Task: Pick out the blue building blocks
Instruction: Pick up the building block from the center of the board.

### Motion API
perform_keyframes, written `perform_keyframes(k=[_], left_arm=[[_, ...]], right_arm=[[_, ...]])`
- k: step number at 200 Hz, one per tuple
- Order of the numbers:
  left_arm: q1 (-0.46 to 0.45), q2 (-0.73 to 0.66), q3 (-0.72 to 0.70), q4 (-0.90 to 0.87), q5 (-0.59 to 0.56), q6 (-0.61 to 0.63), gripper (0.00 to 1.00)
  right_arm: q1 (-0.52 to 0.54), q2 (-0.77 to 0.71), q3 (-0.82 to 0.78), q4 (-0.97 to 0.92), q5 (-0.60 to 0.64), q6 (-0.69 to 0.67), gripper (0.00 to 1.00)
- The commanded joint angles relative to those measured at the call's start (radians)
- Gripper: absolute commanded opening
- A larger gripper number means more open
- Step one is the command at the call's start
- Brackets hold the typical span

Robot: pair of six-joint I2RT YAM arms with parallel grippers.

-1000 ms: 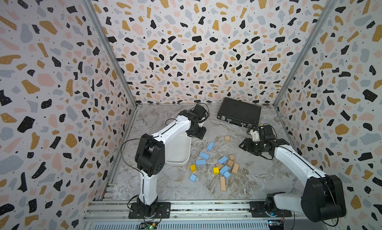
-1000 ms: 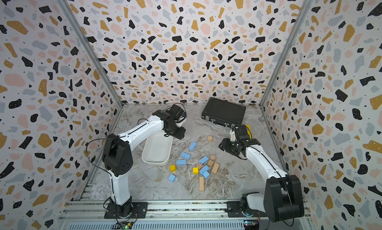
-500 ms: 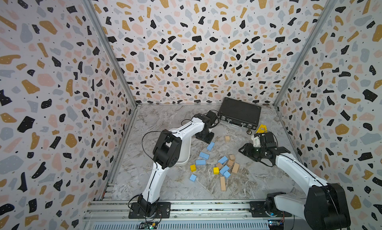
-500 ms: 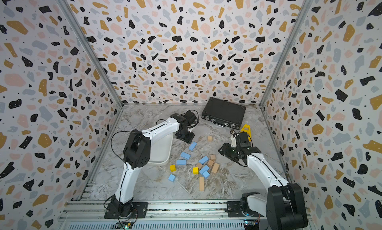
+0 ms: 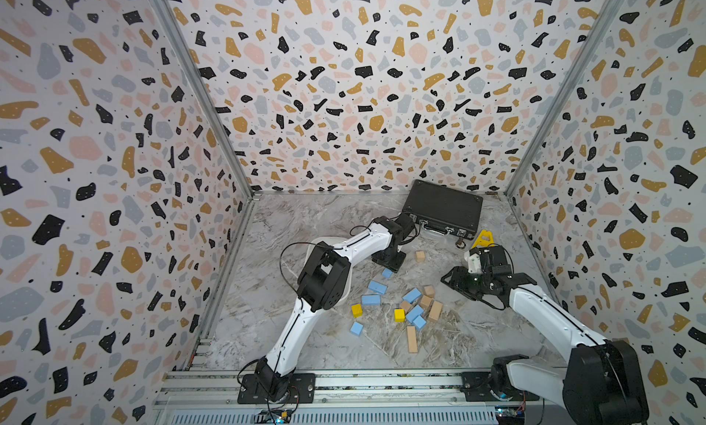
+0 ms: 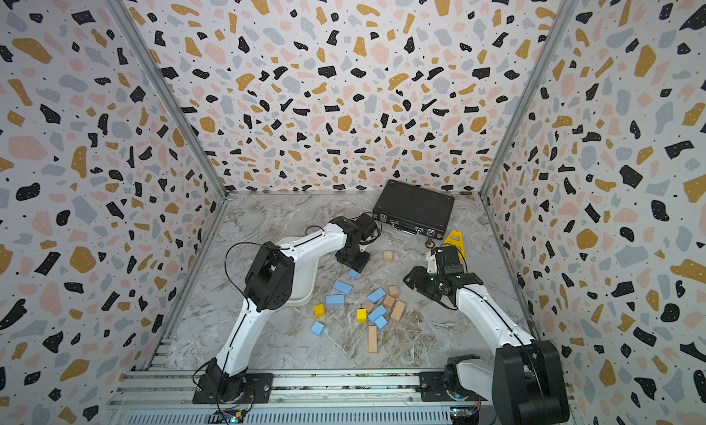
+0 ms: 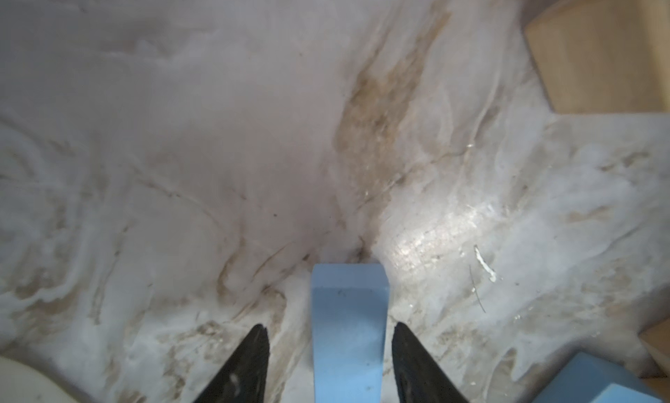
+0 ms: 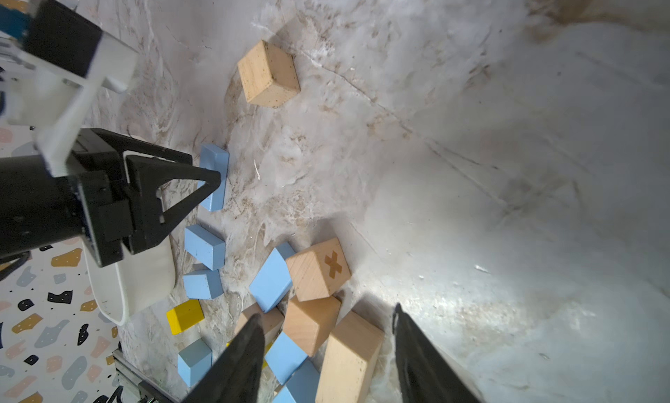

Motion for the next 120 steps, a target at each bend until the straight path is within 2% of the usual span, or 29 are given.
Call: perform_keyframes(k=[1,29,74,96,120], left_arm=[[-0.008,0.018,0.032,-0.029,-0.011,-0.021,0.55],[-0.016,0.037,0.033,-0.029,-0.019,-0.026,0.49],[-0.016,0.034,0.041,-0.033,-0.027,-0.033,0.29],[-0.015,0.004,0.047,-0.038,-0.033,-0.029,0.23],[0.003,-0.058,0.039,-0.052,-0.014,-0.022,0.23]], right_arm=[[-0.004,-0.028,-0.003,-0.036,-0.001,-0.016,0.59],[-0.004,-0.028,-0.010,-0.040,0.000,-0.020,0.59],[-0.003,-0.036,-0.009,-0.050,0.006,-0.027,0.59],[-0.003,-0.034,-0.006,-0.048,0.002,-0.031,0.59],[-0.003,-0.026,0.009,-0.047,-0.004,-0.029,0.59]])
